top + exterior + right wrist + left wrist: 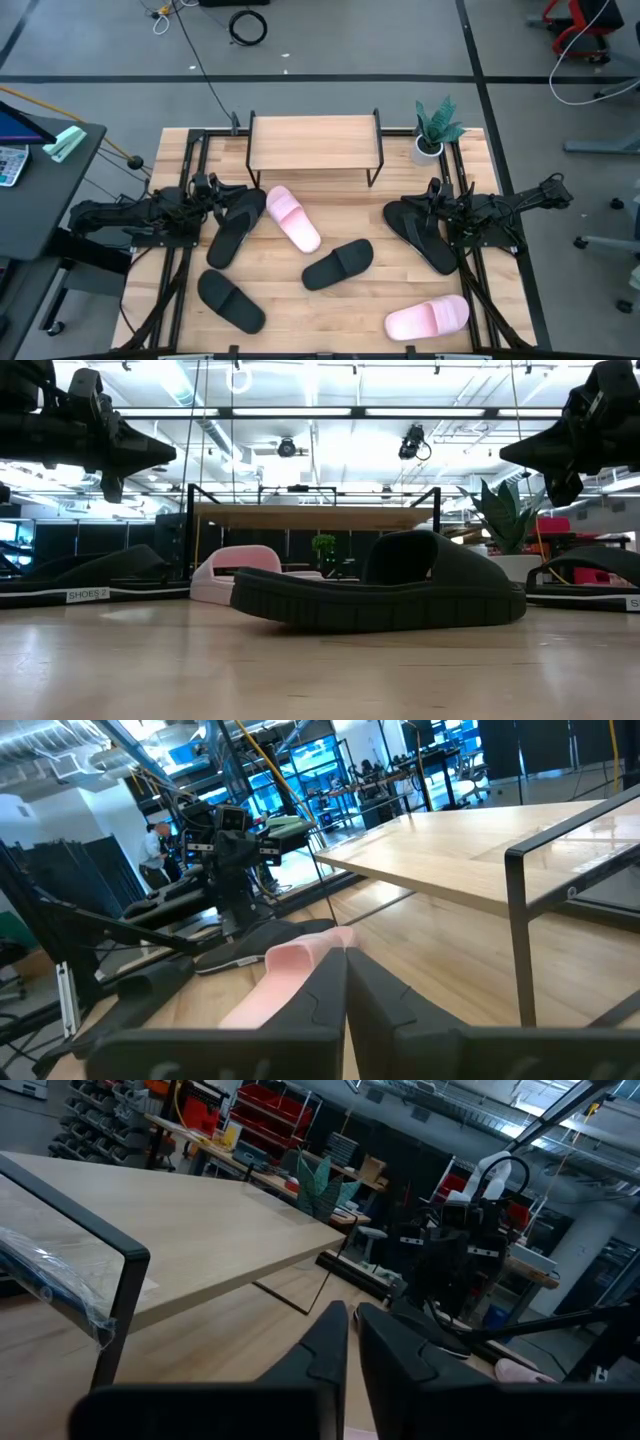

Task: Pick and place slides into the shelf

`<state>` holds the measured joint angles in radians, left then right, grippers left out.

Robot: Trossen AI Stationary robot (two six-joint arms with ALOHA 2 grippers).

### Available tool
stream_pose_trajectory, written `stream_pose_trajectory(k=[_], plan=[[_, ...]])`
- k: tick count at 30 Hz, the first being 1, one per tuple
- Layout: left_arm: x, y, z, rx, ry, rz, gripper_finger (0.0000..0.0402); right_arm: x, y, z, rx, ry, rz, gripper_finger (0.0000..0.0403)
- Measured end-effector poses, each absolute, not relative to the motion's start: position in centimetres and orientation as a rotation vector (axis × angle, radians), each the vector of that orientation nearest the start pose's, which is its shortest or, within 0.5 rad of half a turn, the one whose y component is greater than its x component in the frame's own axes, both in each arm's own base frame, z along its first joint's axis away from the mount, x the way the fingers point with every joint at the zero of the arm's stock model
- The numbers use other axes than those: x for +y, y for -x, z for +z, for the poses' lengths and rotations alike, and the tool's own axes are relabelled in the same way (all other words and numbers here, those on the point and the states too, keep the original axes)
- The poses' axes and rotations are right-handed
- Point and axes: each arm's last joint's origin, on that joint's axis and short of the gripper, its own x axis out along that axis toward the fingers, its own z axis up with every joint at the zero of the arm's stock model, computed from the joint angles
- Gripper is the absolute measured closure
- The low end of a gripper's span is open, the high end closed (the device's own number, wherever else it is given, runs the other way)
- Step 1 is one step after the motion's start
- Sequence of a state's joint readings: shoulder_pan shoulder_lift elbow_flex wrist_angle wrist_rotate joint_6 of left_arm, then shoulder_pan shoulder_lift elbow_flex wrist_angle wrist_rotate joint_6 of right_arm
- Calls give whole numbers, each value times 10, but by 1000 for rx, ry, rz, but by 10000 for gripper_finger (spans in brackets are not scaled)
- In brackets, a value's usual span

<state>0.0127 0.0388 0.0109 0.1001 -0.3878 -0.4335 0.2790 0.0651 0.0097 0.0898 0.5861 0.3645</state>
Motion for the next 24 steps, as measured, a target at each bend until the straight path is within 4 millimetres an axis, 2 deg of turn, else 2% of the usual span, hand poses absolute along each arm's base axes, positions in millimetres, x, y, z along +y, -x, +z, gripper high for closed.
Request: stream_pose_trajectory(k=[14, 24], plan=[[12, -97, 174, -157, 441, 379, 361, 11, -97, 170, -86, -369, -298, 389], [12, -97, 175, -167, 405, 380, 372, 11, -97, 170, -43, -94, -306, 389]])
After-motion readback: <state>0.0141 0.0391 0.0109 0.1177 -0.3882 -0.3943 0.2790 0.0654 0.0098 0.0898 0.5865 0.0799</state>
